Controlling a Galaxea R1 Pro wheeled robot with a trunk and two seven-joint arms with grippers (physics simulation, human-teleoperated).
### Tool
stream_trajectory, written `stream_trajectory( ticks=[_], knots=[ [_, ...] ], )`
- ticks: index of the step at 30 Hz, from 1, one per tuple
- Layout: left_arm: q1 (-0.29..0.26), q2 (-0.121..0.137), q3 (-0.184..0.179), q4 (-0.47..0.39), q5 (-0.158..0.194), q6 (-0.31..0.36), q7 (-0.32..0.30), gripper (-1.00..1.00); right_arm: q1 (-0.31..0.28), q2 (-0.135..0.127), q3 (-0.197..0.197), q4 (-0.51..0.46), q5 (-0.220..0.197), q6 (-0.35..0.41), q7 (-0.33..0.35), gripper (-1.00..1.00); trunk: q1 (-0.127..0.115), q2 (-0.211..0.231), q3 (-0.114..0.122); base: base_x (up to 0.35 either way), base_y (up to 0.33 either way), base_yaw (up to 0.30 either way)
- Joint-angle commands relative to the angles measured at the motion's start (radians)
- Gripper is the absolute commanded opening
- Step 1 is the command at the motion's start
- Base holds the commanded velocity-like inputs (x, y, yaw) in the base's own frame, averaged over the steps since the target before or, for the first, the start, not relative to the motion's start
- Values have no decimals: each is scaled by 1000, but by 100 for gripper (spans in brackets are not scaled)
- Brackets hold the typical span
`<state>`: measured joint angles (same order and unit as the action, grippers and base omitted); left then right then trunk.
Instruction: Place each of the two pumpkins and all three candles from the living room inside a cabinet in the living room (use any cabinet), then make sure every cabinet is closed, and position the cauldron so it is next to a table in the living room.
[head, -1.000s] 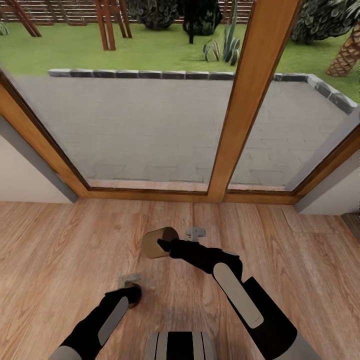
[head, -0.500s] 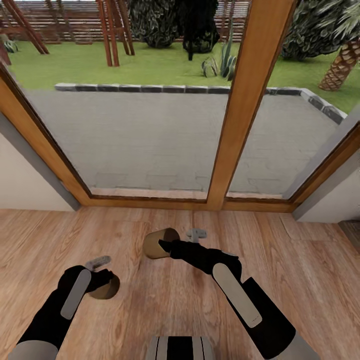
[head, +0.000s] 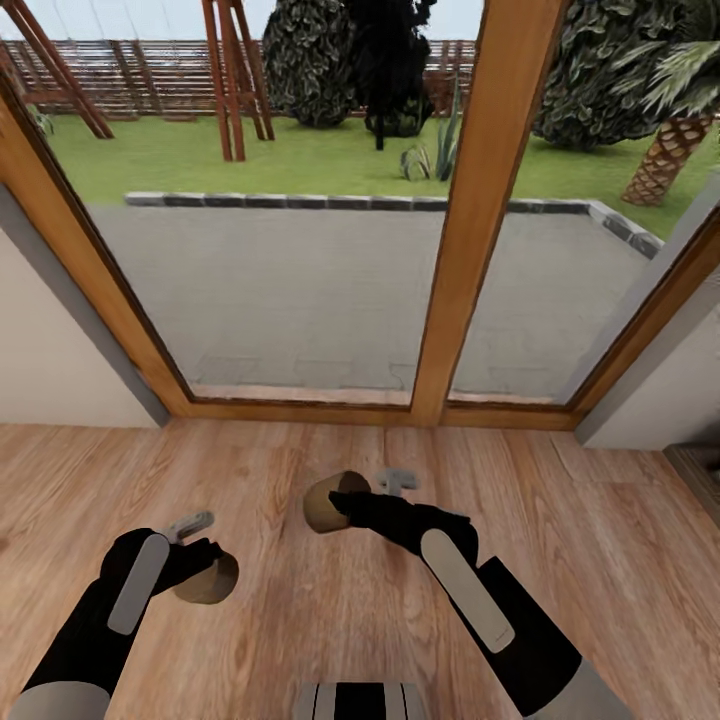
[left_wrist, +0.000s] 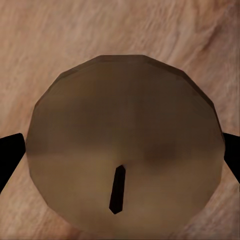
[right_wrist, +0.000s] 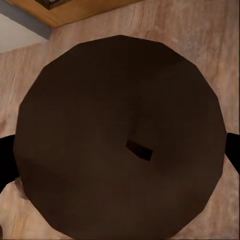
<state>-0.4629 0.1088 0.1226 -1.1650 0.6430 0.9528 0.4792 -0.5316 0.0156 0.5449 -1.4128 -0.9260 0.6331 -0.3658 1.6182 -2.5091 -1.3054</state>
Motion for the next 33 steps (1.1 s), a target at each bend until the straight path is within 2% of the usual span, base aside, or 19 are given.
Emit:
stream_trajectory(
  ticks=[1, 4, 5, 6, 10, 13, 14, 16, 19, 22, 26, 33],
  knots=[
    [0, 0, 0, -1, 10, 3, 10, -100, -1, 1, 1, -3, -24, -1, -22, -100, -1, 0, 3, -15, 0, 0],
    [0, 0, 1, -1, 11, 3, 10, -100, -1, -4, 4, -23, -26, 18, -96, -100, -2, 1, 15, -6, 0, 0],
    [0, 1, 1, -1, 11, 3, 10, -100, -1, -3, 4, -23, -27, 31, -141, -100, -2, 1, 19, -2, 0, 0],
    [0, 1, 1, -1, 12, 4, 10, -100, -1, -1, 4, -21, -28, 43, -218, -100, -3, 1, 23, -1, 0, 0],
    [0, 2, 0, -2, 10, 4, 10, -100, -1, 0, 7, -41, -46, 73, -397, -100, -5, 2, 38, 0, 0, 0],
    [0, 3, 1, -2, 9, 5, 11, -100, 0, 2, 7, -69, -89, 123, -539, -100, -6, 3, 50, 0, 0, 0],
    [1, 2, -2, -2, 8, 5, 13, -100, 1, 2, 8, -89, -115, 133, -588, -100, -7, 3, 53, 0, 0, 0],
    [1, 0, -6, -2, 3, 6, 17, -100, 5, 2, 7, -118, -161, 140, -634, -100, -7, 3, 61, 0, 0, 0],
    [2, 0, -10, -3, -1, 6, 19, -100, 8, -4, 6, -130, -211, 135, -659, -100, -9, 4, 73, 0, 0, 0],
    [3, 0, -11, -4, -1, 21, 19, -100, 8, -9, 5, -134, -235, 128, -665, -100, -10, 5, 84, 0, 0, 0],
    [3, 1, -14, -5, -5, 32, 20, -100, 8, -29, 5, -135, -243, 126, -667, -100, -12, 6, 100, 0, 0, 0],
    [3, 2, -15, -7, -8, 33, 21, -100, 9, -37, 6, -131, -244, 125, -667, -100, -15, 7, 127, 0, 0, 0]
  ],
)
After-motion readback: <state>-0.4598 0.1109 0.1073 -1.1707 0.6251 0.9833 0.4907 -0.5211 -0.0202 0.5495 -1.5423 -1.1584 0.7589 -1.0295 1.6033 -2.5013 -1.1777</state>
